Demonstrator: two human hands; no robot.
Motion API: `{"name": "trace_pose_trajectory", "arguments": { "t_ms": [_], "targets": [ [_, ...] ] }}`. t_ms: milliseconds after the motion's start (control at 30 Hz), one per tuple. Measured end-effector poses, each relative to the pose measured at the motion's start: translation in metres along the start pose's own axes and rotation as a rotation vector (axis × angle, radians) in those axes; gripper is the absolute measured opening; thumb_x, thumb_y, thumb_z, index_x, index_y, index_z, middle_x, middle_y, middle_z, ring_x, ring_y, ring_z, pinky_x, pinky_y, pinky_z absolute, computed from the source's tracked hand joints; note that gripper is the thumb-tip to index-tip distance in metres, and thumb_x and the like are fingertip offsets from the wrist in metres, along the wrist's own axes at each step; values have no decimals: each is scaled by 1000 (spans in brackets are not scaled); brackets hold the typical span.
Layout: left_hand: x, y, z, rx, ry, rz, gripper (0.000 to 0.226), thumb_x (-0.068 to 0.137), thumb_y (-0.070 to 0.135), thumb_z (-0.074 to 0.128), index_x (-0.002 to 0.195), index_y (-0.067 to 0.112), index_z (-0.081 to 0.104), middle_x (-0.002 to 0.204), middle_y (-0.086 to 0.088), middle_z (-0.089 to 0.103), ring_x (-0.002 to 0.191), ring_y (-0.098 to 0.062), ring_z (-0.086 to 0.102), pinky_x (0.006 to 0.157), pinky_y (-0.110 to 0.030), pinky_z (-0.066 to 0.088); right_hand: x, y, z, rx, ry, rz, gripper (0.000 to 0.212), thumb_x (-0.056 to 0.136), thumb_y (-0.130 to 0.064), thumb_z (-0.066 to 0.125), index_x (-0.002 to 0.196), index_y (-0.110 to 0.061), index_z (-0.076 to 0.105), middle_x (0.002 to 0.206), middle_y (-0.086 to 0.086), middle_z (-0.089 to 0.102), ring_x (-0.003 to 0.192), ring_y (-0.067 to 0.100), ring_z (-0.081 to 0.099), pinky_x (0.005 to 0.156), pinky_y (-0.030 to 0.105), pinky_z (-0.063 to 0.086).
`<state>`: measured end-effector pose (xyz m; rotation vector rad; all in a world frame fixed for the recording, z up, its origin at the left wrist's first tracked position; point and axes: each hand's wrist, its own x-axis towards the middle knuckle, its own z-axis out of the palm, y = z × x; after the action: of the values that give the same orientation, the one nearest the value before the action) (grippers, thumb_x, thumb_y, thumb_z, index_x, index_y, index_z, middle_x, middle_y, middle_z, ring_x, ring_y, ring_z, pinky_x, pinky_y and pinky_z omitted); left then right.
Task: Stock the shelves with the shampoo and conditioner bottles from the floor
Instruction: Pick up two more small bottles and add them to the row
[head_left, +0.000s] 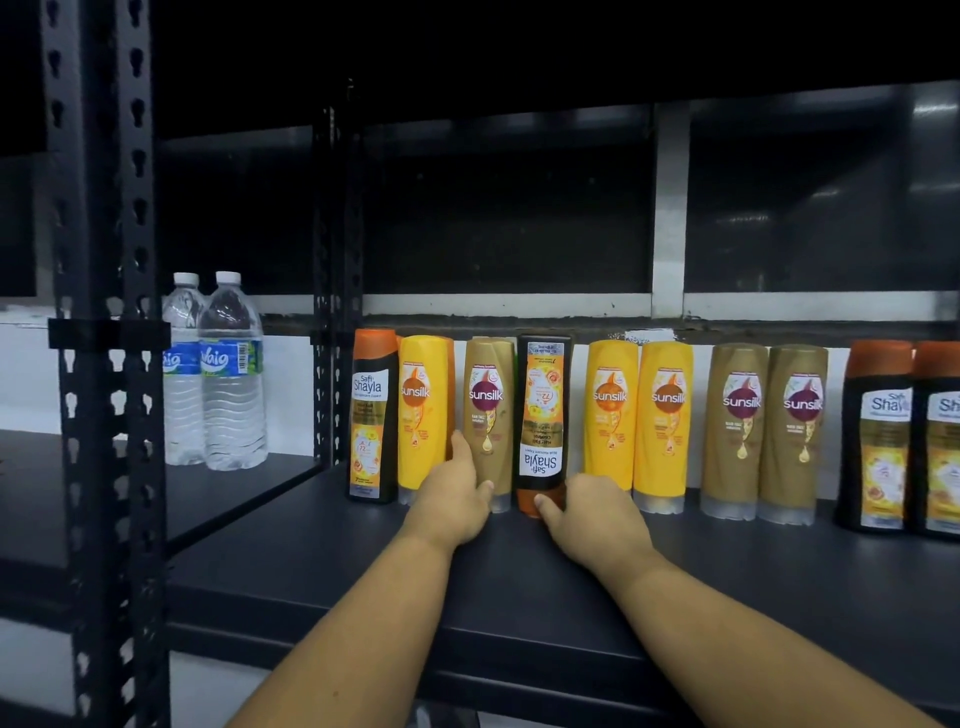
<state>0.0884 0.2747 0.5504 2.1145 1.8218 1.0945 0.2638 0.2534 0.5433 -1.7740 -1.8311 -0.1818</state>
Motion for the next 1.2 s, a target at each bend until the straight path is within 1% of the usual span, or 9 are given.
{"name": "trace_pose_trajectory", "arguments": {
  "t_ms": [67, 133, 233, 433, 567, 733, 967, 1067, 1200],
  "targets": [
    [-2, 1, -3, 107, 51, -2, 61, 102, 27, 56, 154, 8, 31, 137, -12, 60, 122, -30, 60, 99, -39, 52, -2, -1, -2, -52, 6, 5, 38, 99, -52, 52, 104, -16, 65, 103, 4, 68, 96, 24, 65, 70, 32, 49],
    [-7, 5, -8, 161, 87, -2, 34, 100, 27, 56, 130, 10, 54, 121, -10, 67, 109, -29, 64, 89, -39, 56, -6, -2, -5, -103, 15, -3, 37, 99, -50, 51, 101, -17, 65, 101, 4, 67, 94, 25, 66, 68, 32, 49],
    [-18, 8, -18, 179, 65, 11, 26, 100, 31, 57, 114, 11, 63, 104, -7, 68, 95, -26, 64, 83, -38, 56, -13, -4, -9, -140, 2, -61, 32, 99, -44, 49, 102, -17, 66, 101, 4, 67, 95, 26, 66, 70, 33, 50],
    [-56, 7, -44, 101, -118, 71, 41, 100, 37, 61, 137, 19, 60, 120, 3, 67, 110, -15, 62, 98, -34, 53, -43, -4, -31, -49, -212, -155, 31, 98, -41, 48, 101, -19, 69, 104, 5, 68, 97, 26, 64, 84, 41, 55],
    [-95, 11, -54, 94, -199, 123, 44, 98, 41, 63, 138, 23, 62, 130, 2, 68, 117, -13, 62, 105, -35, 50, -83, 2, -62, -45, -334, -211, 39, 102, -45, 43, 127, -27, 67, 127, 1, 67, 116, 23, 60, 96, 37, 50],
    [-159, 37, -57, 226, -269, 259, 46, 103, 50, 50, 140, 25, 62, 138, 4, 64, 127, -17, 58, 107, -38, 47, -149, 17, -95, -83, -411, -347, 55, 108, -46, 28, 156, -20, 35, 162, -2, 35, 149, 17, 31, 120, 35, 27],
    [-248, 66, -48, 23, -216, 349, 42, 105, 32, 55, 144, 19, 59, 149, 3, 56, 142, -8, 45, 115, -21, 33, -241, 45, -116, -12, -354, -382, 61, 108, -45, 31, 162, -20, 17, 169, -6, 13, 155, 8, 6, 127, 37, 3],
    [-287, 66, -31, -25, -276, 324, 45, 104, 36, 56, 146, 20, 57, 149, 5, 56, 140, -9, 48, 112, -19, 34, -286, 57, -113, 57, -399, -326, 63, 107, -47, 33, 162, -21, 17, 168, -6, 16, 154, 8, 11, 127, 33, 8],
    [-339, 48, 13, 21, -387, 247, 49, 102, 40, 58, 146, 20, 57, 144, -1, 61, 132, -17, 55, 108, -24, 39, -343, 80, -91, 104, -477, -227, 60, 105, -49, 40, 157, -21, 32, 161, -3, 36, 147, 15, 33, 118, 29, 29]
  ]
}}
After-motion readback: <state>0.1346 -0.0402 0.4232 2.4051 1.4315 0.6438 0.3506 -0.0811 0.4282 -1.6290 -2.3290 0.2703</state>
